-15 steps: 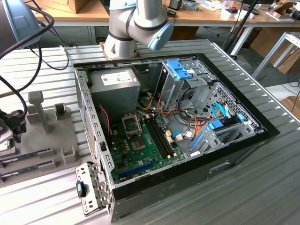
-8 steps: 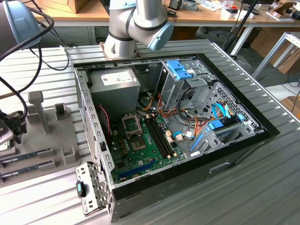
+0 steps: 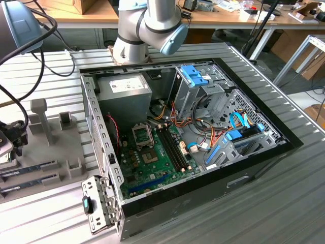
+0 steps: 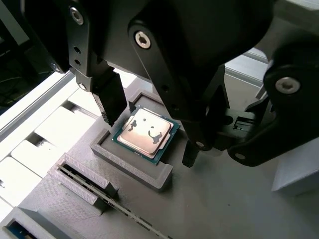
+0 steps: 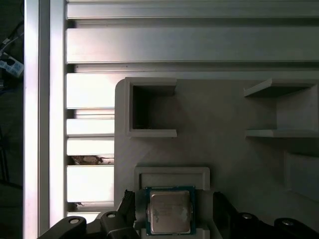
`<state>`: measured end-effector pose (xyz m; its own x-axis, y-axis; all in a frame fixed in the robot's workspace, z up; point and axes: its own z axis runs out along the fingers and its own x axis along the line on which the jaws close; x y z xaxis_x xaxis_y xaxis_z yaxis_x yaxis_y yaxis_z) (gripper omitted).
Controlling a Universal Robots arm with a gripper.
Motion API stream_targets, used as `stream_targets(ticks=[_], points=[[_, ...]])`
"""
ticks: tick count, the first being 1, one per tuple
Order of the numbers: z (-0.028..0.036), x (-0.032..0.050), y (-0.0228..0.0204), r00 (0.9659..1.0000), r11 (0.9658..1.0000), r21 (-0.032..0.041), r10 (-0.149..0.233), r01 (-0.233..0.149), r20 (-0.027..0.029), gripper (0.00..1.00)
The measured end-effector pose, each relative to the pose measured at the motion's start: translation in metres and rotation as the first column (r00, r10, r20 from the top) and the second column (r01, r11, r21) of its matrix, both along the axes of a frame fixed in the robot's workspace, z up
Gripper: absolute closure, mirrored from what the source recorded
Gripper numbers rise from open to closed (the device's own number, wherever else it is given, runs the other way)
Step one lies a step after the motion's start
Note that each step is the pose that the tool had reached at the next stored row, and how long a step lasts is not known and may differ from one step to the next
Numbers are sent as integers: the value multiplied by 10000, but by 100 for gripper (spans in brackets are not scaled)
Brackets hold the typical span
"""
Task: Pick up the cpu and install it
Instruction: 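Pick up the cpu and move it towards the insertion slot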
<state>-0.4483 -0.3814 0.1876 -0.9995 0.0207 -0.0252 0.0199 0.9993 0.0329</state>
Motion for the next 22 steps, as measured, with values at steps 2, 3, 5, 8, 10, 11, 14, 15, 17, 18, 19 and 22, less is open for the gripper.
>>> stream_targets(ticks=[2,3,5,8,10,11,14,15,17,18,19,22], points=[[0,-1,0,10000,10000,0,0,0,0,28],[0,-3,0,10000,10000,0,0,0,0,28],[0,-9,0,10000,10000,0,0,0,0,28],[-1,-21,0,10000,10000,0,-1,1,1,28],[0,-40,0,10000,10000,0,-1,1,0,28],[0,-49,0,10000,10000,0,0,0,0,28],[0,-55,0,10000,10000,0,1,-1,0,28],[0,-57,0,10000,10000,0,0,0,0,28],[0,-57,0,10000,10000,0,0,0,1,28],[1,-55,-2,10000,10000,1,-1,1,2,28],[2,-53,-2,10000,10000,0,0,0,0,28],[4,-50,-3,10000,10000,0,0,0,1,28]])
